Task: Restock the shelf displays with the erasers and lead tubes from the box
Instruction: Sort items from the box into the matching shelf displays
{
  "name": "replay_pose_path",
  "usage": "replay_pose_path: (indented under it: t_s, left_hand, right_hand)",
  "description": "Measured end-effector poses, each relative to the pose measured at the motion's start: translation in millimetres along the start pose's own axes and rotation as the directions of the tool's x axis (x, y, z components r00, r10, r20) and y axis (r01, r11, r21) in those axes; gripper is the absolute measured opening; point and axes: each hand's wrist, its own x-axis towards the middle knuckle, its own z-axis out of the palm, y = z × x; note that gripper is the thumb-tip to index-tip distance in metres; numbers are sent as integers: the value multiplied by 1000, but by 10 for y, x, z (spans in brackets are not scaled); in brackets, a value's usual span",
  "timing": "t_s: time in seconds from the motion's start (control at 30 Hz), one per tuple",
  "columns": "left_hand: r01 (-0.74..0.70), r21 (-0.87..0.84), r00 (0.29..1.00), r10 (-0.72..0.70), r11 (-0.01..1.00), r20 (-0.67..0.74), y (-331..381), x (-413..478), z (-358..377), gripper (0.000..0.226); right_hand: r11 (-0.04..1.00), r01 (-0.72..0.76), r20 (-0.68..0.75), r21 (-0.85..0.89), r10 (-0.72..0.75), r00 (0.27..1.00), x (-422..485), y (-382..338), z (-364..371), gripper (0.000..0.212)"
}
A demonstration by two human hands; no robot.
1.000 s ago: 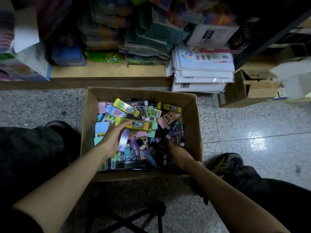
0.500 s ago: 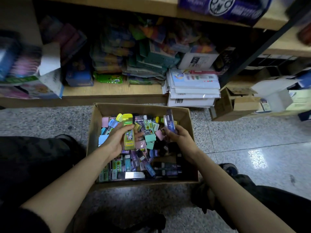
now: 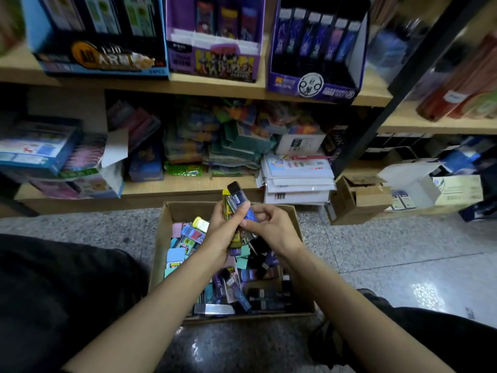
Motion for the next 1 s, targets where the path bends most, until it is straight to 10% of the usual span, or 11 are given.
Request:
replay_pose_path:
  t_s: [0.33, 0.5, 0.83, 1.0]
  left_hand:
    - [-107, 53, 991, 103, 993, 81, 757, -74, 142, 18]
    - [-209, 69, 961, 192, 975, 199, 1224, -107, 165, 47]
    - [-386, 201, 917, 349, 901, 195, 2107, -18, 284, 61]
    - [-396, 173, 915, 371, 902, 160, 2373, 132, 324, 51]
  right_hand:
    - [968, 64, 12, 242, -69, 998, -190, -615, -151, 15]
    - [953, 89, 80, 289, -116, 990, -198, -1020, -214, 22]
    - [952, 307, -114, 6, -304, 946, 34, -1884, -612, 14]
    - [968, 184, -179, -170, -215, 960, 351, -2248, -1006, 12]
